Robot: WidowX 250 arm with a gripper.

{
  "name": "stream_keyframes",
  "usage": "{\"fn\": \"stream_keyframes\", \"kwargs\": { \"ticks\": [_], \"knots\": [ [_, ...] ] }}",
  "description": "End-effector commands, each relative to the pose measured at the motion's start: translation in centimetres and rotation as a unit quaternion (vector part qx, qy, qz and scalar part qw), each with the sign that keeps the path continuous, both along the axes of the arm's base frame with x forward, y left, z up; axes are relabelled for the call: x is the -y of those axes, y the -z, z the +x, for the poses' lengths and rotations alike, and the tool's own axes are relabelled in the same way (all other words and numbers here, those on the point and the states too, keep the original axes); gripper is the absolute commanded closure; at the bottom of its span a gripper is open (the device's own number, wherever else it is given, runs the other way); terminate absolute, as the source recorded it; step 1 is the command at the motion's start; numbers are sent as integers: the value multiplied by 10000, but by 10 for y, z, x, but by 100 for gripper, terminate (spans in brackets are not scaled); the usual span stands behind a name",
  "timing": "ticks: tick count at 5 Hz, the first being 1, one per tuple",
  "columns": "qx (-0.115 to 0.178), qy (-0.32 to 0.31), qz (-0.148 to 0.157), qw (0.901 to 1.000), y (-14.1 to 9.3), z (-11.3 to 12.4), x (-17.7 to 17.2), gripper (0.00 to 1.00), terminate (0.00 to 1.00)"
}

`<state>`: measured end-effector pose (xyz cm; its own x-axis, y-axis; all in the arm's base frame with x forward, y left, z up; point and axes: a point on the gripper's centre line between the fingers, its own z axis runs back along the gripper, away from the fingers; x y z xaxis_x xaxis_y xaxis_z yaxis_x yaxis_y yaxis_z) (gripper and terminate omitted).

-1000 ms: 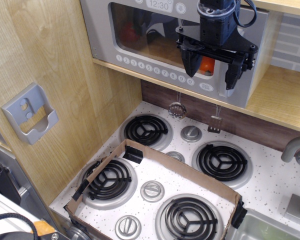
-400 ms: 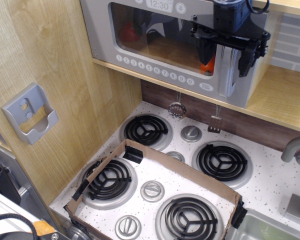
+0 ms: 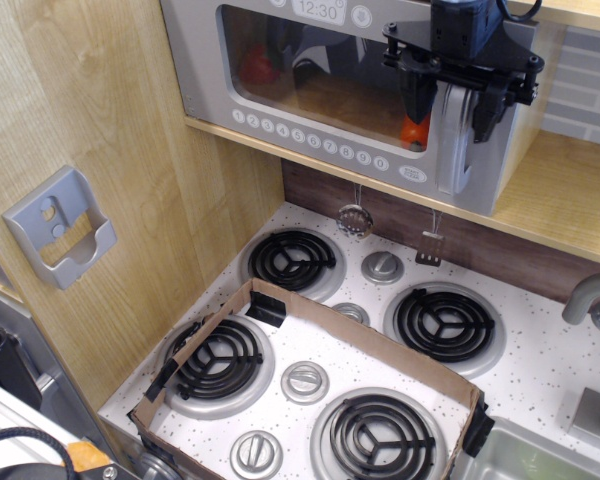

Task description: Open microwave

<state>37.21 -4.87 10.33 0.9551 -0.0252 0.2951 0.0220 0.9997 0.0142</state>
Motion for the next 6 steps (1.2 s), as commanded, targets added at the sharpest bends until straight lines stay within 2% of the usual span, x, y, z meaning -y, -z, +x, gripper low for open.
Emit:
{"fn": "stream_keyframes", "kwargs": {
  "ticks": [1,3,4,5,6],
  "knots": [
    [247,-348,-6,9991,-12,-15,3,100,0],
    [16,-786,-12,9969,-15,-53,5,100,0],
    [-81,-1246,-53,9922,-17,-86,15,0,0],
    [-138,-1685,-152,9855,-14,-117,39,0,0],
    [-287,-1868,-342,9814,-7,-131,77,0,0]
  ]
}}
